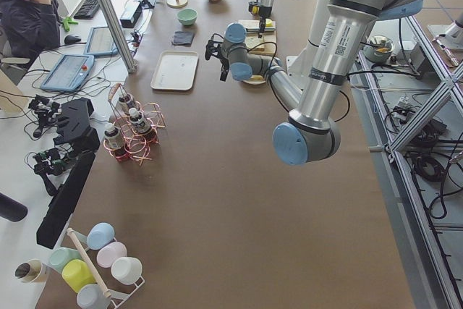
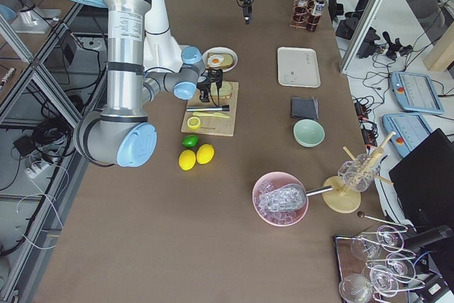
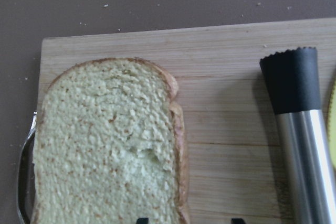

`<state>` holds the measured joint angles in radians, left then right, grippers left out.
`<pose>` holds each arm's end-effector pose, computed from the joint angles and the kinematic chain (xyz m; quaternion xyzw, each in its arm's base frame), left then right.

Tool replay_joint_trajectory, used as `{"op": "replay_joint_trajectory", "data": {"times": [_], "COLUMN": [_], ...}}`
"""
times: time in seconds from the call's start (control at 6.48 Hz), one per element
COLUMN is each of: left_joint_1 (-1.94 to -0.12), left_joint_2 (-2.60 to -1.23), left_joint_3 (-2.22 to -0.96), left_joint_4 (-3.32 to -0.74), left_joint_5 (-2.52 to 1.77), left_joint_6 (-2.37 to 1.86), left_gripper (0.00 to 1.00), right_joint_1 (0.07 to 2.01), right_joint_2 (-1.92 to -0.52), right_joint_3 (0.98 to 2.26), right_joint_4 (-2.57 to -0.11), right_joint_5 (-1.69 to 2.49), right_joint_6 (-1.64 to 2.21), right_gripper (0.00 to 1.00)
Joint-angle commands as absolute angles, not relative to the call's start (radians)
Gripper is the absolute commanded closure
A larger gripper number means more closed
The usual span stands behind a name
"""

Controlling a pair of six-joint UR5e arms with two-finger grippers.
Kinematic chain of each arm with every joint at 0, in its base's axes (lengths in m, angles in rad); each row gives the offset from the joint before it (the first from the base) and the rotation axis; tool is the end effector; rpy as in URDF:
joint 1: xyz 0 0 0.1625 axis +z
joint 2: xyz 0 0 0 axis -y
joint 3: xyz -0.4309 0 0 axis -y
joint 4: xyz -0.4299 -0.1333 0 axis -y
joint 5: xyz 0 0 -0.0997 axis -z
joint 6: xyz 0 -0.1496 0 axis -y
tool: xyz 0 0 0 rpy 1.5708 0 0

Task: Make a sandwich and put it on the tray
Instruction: 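Lower the right gripper and grasp the bread slice's edge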

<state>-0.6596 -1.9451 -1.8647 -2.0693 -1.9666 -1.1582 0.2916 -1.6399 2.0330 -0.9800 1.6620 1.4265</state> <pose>0.4761 -0.4649 0.2598 0.1348 0.5481 0.0067 0.8254 -0.4891 -0.2718 0.4272 0.0628 -0.4694 0.0433 0.8797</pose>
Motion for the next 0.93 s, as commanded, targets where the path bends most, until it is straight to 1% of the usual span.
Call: {"op": "replay_joint_trajectory", "data": {"times": [0.0, 0.15, 0.31, 0.46, 0.77], "left_joint_1": [-0.660, -0.660, -0.660, -0.661, -0.661], "left_joint_2": [-1.947, -1.947, -1.947, -1.948, -1.948], "left_joint_3": [-1.865, -1.865, -1.865, -1.865, -1.865], "left_joint_4": [-2.069, -2.069, -2.069, -2.069, -2.069], "left_joint_5": [-1.967, -1.967, -1.967, -1.967, -1.968], "left_joint_6": [-1.157, -1.155, -1.155, -1.154, -1.154], "left_gripper": [0.02, 0.02, 0.02, 0.02, 0.02], "right_joint_1": [0.287, 0.284, 0.281, 0.272, 0.271], "right_joint_2": [-1.632, -1.631, -1.618, -1.599, -1.598], "right_joint_3": [2.023, 2.023, 2.023, 2.023, 2.035], "right_joint_4": [-0.974, -0.974, -0.974, -0.977, -0.976], "right_joint_5": [1.658, 1.658, 1.654, 1.648, 1.637], "right_joint_6": [1.428, 1.436, 1.468, 1.504, 1.514], "right_gripper": [0.38, 0.45, 0.70, 1.00, 1.00]}}
